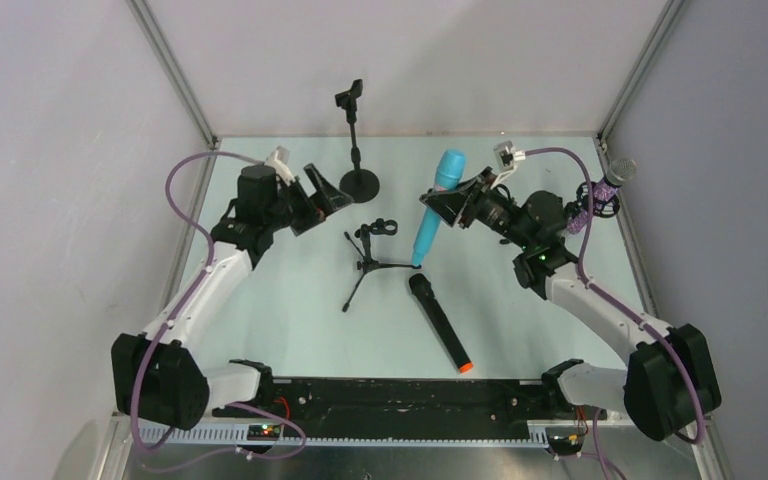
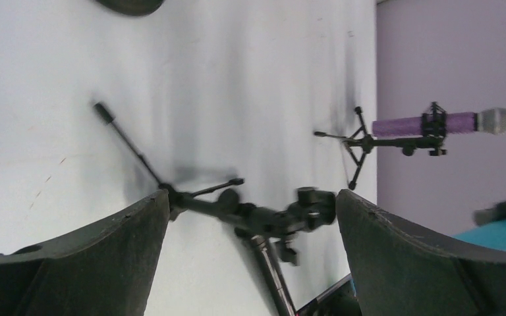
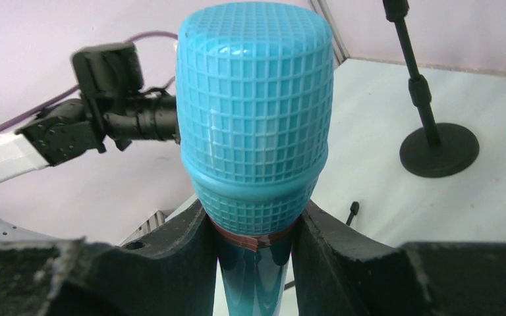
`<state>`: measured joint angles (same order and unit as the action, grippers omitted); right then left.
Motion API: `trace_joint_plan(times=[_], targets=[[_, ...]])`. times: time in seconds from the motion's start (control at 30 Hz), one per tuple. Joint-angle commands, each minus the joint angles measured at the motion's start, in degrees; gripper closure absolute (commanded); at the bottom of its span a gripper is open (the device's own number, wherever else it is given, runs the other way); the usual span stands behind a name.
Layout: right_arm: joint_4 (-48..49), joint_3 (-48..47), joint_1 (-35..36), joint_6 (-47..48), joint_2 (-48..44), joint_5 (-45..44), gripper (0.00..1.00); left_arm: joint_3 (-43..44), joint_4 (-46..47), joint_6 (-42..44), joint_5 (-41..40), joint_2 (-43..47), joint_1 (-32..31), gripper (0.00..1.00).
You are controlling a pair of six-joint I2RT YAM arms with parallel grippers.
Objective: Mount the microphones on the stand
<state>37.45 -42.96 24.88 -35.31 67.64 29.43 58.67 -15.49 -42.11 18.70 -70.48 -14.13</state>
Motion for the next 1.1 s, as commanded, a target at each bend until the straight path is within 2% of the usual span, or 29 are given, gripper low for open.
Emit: trace_joint_plan(times=[0.0,0.1,0.27,0.73,1.07], targets=[[6.4,-5.1,1.3,3.0,3.2,1.8,1.0,-5.0,-0.1,-2.2,5.2,2.2,4.7,0.0],[7.1,-6.9,2.3,4.0,5.8,2.1,1.0,-7.4,-2.1,-0.3,5.5,2.2,6.7,0.0],[7.9,-10.0,3.7,5.5,8.4,2.6,1.0,-7.9,-7.7,4.6,1.1,1.4,8.0,0.0],[7.4,-15.9,6.7,13.2,10.7,0.7,1.0,-1.7,-24.3,17.6,-14.1,-1.5,7.9,0.0],[8.6,-16.3,10.1,26.9,11.7,-2.6,1.0,0.2,-27.7,24.2,-25.2,-1.6,6.5,0.0]])
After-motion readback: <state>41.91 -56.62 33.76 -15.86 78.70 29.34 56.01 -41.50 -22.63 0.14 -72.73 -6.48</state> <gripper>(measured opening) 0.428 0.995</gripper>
